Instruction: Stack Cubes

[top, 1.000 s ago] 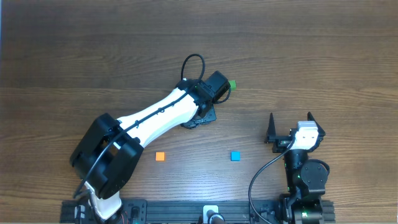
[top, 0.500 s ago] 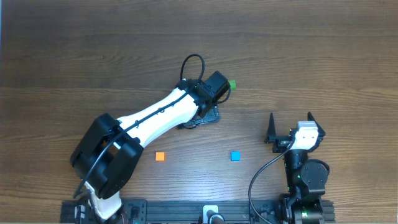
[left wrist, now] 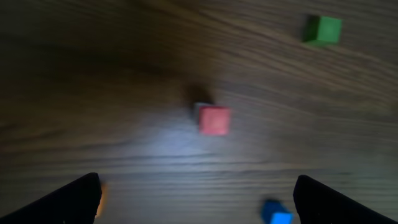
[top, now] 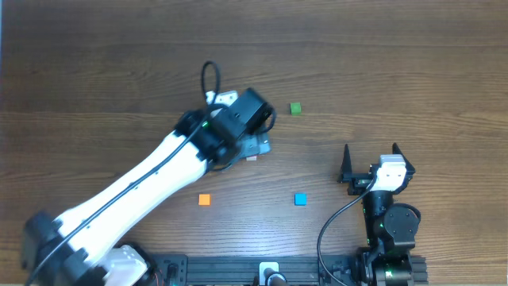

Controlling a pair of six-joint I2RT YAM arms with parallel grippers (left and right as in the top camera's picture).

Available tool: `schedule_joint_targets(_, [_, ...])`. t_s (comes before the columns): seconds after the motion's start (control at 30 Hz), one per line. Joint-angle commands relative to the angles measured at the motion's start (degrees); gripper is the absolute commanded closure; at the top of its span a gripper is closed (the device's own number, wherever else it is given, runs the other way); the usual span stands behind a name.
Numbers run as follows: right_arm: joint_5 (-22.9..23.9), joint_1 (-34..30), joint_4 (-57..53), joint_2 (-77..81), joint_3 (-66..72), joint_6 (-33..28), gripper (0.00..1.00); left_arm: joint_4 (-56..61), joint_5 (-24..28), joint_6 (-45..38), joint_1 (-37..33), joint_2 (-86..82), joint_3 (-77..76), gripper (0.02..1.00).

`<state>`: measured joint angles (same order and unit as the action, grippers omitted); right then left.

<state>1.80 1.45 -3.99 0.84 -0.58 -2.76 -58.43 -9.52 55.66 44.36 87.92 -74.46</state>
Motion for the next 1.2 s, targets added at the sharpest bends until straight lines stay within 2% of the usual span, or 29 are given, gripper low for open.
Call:
schedule_joint_targets(0.03, [-0.48,-0.39,-0.22,-0.44,0.28,0.39,0.007,-0.66,-5.60,0.09,1.46,-9.46,10.64,0.020])
schedule_joint_targets(0.23, [-0.48,-0.39,-0.22,-0.44,0.28,0.39,0.007,6.97,-5.44,0.09,1.51,-16.96,27.02,0.020])
schedule_joint_targets(0.33, [-0.48,-0.39,-0.22,-0.44,0.28,0.39,0.007,10.51,-4.63,0.07,1.49,-17.25,32.57,0.073])
schedule_joint_targets(0.47, [-0.50,-0.39,-0.22,-0.44,0.28,0.39,0.009,14.34,-2.97,0.04,1.49,-15.78,37.75,0.091])
schedule_joint_targets(0.73, [-0.48,-0.39,-0.22,-0.44,0.28,0.39,0.007,20.61,0.26,-5.55,1.51,-10.14,38.88,0.093])
schedule_joint_targets(0.97, [-0.48,-0.39,-0.22,-0.44,0.28,0.39,0.007,20.63,1.27,-6.03,1.49,-6.86,38.88,0.145])
schedule_joint_targets(1.1, [-0.48,-0.39,-0.22,-0.44,0.28,0.39,0.009,20.52,3.78,-9.07,1.49,-6.80,38.88,0.154])
schedule_joint_targets(1.2, [-0.48,-0.39,-0.22,-0.44,0.28,0.39,0.007,20.28,3.74,-9.03,1.49,-6.73,38.88,0.152])
